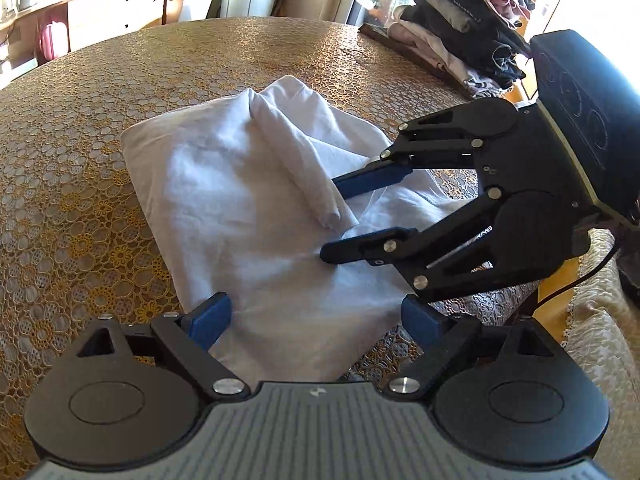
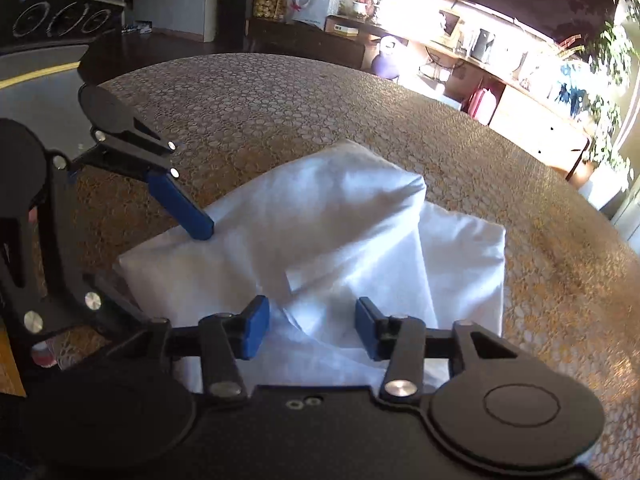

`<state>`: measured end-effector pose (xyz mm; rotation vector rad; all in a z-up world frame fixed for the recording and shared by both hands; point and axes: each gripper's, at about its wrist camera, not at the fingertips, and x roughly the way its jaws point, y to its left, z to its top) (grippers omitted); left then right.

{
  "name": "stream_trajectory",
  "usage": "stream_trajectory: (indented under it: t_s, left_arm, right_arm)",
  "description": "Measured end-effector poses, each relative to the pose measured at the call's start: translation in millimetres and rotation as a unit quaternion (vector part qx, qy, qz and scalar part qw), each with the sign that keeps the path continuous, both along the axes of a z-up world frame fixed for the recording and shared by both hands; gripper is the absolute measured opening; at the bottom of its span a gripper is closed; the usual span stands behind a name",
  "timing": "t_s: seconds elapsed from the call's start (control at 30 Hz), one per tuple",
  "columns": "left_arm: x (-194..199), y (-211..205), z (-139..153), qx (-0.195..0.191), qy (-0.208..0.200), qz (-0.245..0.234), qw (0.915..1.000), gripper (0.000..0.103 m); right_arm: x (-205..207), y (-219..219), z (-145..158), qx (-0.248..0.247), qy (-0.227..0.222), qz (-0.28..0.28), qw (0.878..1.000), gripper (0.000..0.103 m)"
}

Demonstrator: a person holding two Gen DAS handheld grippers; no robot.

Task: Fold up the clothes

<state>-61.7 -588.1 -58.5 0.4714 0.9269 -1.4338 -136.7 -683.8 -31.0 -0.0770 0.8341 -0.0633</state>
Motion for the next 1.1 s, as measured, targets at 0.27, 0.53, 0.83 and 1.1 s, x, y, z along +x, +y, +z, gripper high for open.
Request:
stream_trajectory:
  t_s: [0.27,0.53,0.83,1.1]
  left_arm:
    - [8.5,1.9,0.1,-0.008,0.030,0.001,0.9995,0.093]
    - [10.2,1.5,0.0,-0.011,0.040,-0.002,0.9992,0.093]
    - [19.4,-2.8,11.2,-0.015,0.048,0.005,0.9987,0.093]
    - [35.9,-35.4,47.1,-0.074,-0.046,-0.029,0.9958,0.093]
  right_arm:
    - [2.9,-39.1,39.2,-0.019,-0.020,-0.048,0.998,0.103]
    - [14.3,-105.7,27.9,-0.019,0.008,-0.117,0.993,0.103]
    - [-6.1,-112.8,12.4,-0.003,0.010,-0.165,0.986,0.103]
    - [-22.3,-85.7,43.0,0.011,-0.004,-0.082,0.997,0.103]
